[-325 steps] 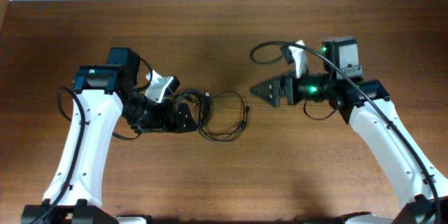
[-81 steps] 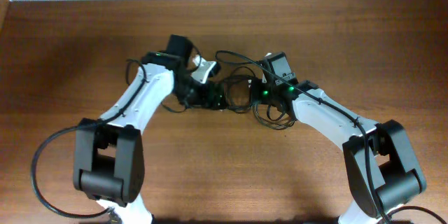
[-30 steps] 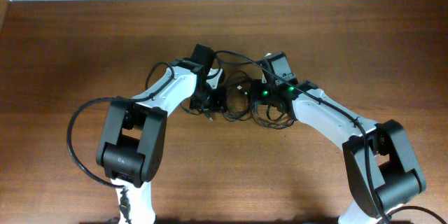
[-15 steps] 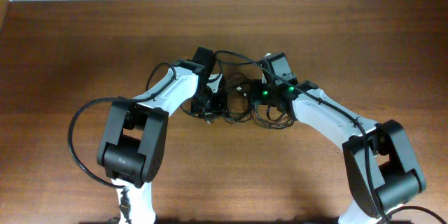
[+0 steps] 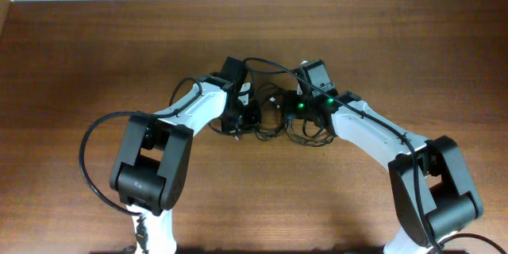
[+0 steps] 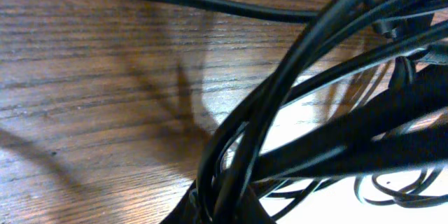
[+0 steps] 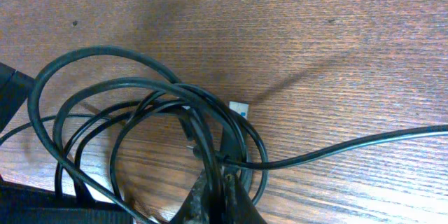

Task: Untangle cables

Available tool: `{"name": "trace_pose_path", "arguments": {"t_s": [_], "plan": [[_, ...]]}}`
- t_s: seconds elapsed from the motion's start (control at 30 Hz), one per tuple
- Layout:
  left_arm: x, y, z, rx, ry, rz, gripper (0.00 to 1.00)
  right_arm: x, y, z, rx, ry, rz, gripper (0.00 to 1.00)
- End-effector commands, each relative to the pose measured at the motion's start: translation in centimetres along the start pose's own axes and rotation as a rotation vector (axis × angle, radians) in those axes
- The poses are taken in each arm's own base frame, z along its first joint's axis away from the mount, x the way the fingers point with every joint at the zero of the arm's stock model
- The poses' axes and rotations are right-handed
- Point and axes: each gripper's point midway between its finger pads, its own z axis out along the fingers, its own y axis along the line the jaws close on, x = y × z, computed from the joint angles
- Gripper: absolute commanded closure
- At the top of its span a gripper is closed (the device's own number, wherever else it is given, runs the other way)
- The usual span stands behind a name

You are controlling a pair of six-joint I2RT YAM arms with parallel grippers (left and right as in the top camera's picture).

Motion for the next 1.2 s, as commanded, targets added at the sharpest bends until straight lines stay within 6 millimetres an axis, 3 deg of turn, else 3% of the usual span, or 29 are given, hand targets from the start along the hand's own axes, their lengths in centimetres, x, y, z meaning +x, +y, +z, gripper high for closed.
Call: {"name": "trace_pose_path", "arguments": {"t_s": [0.0,0.13,0.23,0.3,0.37,0.47,0.57,0.7,0.8,0.87,0.97,1.03,1.17], "plan": [[1.7,3.5,1.6,-0.142,0.036,-0.023,1.0,0.5,0.0,0.3,0.004,0.011,0.001,0.96],[2.0,3.9,0.7,-0.165,0.086,0.234,1.0,0.4,-0.2,0.3,0.013,0.007,0.001,0.95],[1.6,3.3,-2.7,-0.156,0.123,0.349,1.0,0.4,-0.3,0.3,0.015,0.006,-0.04,0.92],[1.2,1.7,-4.7,-0.094,0.107,0.388,1.0,0.3,-0.2,0.3,0.012,0.005,-0.04,0.71],[0.5,0.4,-6.4,-0.067,0.053,0.418,1.0,0.6,0.5,0.3,-0.03,0.021,-0.048,0.36],[0.7,0.2,-6.6,-0.057,0.06,0.441,1.0,1.1,2.6,0.1,-0.149,0.047,-0.161,0.16],[1.3,-0.6,-7.2,0.029,0.085,0.482,1.0,1.1,2.3,0.7,-0.138,0.045,-0.16,0.16],[0.1,-2.7,-10.1,0.3,0.04,0.44,1.0,2.7,1.3,3.1,-0.123,0.104,-0.148,0.19],[-0.5,-3.0,-12.2,0.463,0.009,0.411,1.0,2.7,0.7,3.8,-0.095,0.095,-0.149,0.3],[-0.1,-4.5,-15.1,0.686,-0.021,0.425,1.0,2.3,-1.0,4.4,-0.007,0.07,-0.149,0.57],[-0.9,-5.1,-19.6,0.946,-0.108,0.381,1.0,1.6,-2.5,4.9,0.047,0.044,-0.132,0.73],[-1.4,-5.1,-21.1,1.017,-0.141,0.359,1.0,0.9,-4.0,4.7,0.088,0.028,-0.111,0.79],[-1.9,-4.2,-22.4,1.051,-0.177,0.326,1.0,-0.9,-8.2,4.1,0.144,-0.001,-0.02,0.82]]}}
